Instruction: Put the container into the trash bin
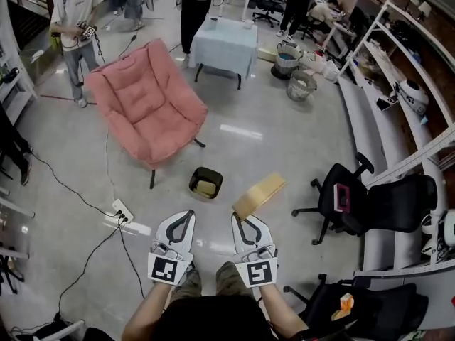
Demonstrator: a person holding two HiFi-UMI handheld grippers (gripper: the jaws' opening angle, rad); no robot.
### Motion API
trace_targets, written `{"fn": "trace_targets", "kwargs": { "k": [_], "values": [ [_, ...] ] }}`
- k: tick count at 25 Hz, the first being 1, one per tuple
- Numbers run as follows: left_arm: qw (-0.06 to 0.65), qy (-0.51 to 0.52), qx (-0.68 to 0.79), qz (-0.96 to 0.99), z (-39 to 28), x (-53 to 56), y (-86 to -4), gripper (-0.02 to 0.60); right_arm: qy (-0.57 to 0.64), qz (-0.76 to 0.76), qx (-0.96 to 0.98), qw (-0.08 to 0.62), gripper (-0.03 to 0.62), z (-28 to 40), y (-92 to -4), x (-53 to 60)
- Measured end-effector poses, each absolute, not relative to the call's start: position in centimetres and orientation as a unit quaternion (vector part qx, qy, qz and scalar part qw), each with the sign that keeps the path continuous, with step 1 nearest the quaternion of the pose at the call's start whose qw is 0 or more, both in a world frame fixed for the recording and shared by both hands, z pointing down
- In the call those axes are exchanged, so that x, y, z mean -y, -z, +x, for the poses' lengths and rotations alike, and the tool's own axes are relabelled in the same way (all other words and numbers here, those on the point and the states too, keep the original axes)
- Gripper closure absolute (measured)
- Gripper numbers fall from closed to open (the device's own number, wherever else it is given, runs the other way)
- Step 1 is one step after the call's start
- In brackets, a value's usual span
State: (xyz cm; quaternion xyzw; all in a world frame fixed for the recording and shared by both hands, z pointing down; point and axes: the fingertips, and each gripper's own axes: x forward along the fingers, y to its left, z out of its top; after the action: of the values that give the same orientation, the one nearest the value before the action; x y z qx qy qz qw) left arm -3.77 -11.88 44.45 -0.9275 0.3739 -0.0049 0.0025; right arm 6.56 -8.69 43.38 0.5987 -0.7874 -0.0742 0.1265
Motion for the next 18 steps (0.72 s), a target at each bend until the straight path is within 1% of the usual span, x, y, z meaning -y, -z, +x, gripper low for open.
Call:
{"fn": "trace_targets", "kwargs": {
  "k": [9, 15, 18],
  "values": [
    [0.002, 0.027, -0.395, -0.918, -0.4, 19.4, -45.6, 0.588, 0.063, 0.589, 0.797, 0.118, 0.566, 10.7, -45.1, 16.5],
    [0.022, 0.04, -0.416, -0.908, 3.1, 24.1, -44.8, 0.588, 0.051, 0.579, 0.809, 0.087, 0.567, 14.8, -44.8, 22.2],
    [0.019, 0.04, -0.417, -0.908, 4.4, 25.7, -44.6, 0.588, 0.054, 0.575, 0.811, 0.094, 0.567, 16.3, -44.7, 24.4]
  ]
}}
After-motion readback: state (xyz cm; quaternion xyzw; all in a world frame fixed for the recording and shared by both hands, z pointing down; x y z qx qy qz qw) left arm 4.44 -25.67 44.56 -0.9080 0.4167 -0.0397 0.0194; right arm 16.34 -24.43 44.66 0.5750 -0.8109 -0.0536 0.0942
